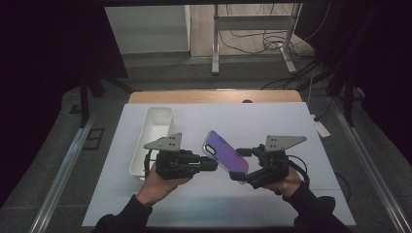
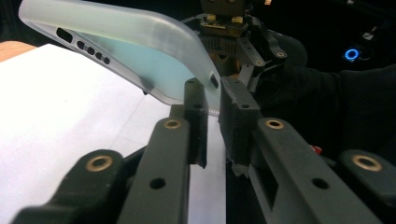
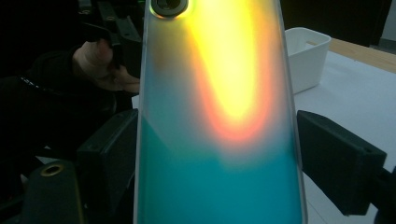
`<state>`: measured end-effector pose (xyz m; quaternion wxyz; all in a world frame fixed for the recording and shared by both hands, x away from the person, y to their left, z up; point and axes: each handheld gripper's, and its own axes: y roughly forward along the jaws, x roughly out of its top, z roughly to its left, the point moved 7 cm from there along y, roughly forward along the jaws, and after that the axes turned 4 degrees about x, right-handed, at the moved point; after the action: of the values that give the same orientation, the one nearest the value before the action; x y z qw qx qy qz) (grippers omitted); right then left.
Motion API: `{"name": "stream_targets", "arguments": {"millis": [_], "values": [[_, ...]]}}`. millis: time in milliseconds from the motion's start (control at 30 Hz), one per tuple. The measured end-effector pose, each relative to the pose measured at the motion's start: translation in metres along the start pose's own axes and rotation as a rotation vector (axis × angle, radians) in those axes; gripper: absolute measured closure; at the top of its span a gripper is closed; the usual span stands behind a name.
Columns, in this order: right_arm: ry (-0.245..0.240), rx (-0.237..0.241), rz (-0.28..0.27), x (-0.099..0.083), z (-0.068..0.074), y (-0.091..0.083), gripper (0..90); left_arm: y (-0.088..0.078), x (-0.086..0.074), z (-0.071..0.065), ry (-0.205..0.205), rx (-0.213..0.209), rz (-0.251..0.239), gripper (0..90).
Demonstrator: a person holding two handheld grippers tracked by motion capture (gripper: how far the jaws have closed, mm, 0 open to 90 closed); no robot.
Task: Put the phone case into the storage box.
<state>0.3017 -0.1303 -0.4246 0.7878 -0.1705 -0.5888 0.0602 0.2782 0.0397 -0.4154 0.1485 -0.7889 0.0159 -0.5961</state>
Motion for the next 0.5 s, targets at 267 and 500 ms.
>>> {"name": "stream_targets", "arguments": {"millis": [267,500], "values": [[0.000,0.028,0.023,-0.003,0.000,0.002,16.5,0.000,-0.003,-0.001,0.022,-0.053,0.004,86.2],[0.027,0.104,0.085,-0.011,0.003,0.012,12.3,0.004,-0.003,-0.007,0.052,-0.114,-0.002,88.8]]}}
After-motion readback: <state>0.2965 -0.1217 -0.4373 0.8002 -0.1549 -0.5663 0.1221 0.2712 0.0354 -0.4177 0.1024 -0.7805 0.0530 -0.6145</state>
